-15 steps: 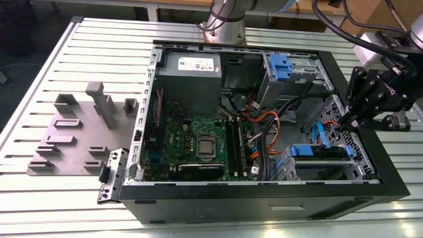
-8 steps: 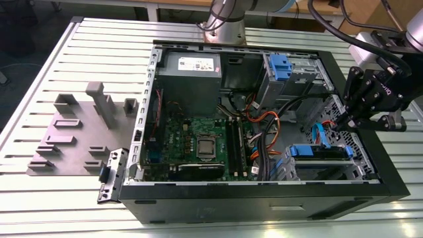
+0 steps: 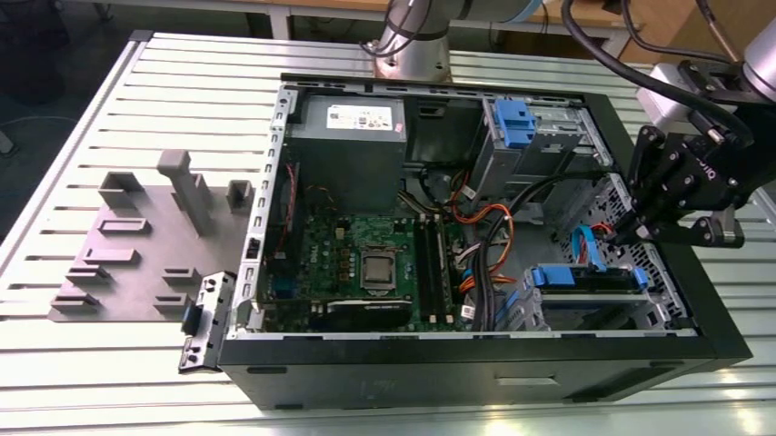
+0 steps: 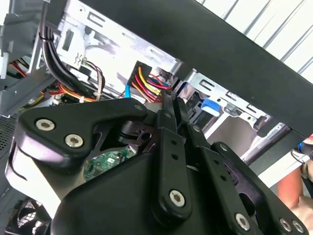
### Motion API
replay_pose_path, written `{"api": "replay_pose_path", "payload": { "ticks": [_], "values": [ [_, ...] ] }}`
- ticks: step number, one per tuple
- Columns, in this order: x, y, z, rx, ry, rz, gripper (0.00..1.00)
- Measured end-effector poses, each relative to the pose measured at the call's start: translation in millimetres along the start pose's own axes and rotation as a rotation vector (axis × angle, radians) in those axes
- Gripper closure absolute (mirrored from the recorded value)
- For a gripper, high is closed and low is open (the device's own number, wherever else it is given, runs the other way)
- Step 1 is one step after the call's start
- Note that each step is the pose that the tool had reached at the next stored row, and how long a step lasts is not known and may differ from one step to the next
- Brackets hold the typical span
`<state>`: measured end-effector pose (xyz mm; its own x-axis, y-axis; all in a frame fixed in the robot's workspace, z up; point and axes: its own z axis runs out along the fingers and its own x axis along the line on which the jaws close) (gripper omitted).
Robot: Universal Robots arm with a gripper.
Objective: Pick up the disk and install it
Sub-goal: 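Insert the second disk wire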
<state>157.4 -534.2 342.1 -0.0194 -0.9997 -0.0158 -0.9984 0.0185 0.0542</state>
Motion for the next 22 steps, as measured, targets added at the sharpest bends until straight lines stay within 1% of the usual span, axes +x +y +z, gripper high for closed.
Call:
{"api": "replay_pose_path", "payload": {
  "ticks": [7, 12, 22],
  "values": [
    [8.0, -0.1, -0.2, 0.0, -0.0003, 0.0, 0.84],
    [13.0, -0.1, -0.2, -0.0001, -0.0045, 0.0, 0.84],
    [20.6, 2.2, -0.2, 0.0012, -0.0049, 0.0, 0.84]
  ]
}}
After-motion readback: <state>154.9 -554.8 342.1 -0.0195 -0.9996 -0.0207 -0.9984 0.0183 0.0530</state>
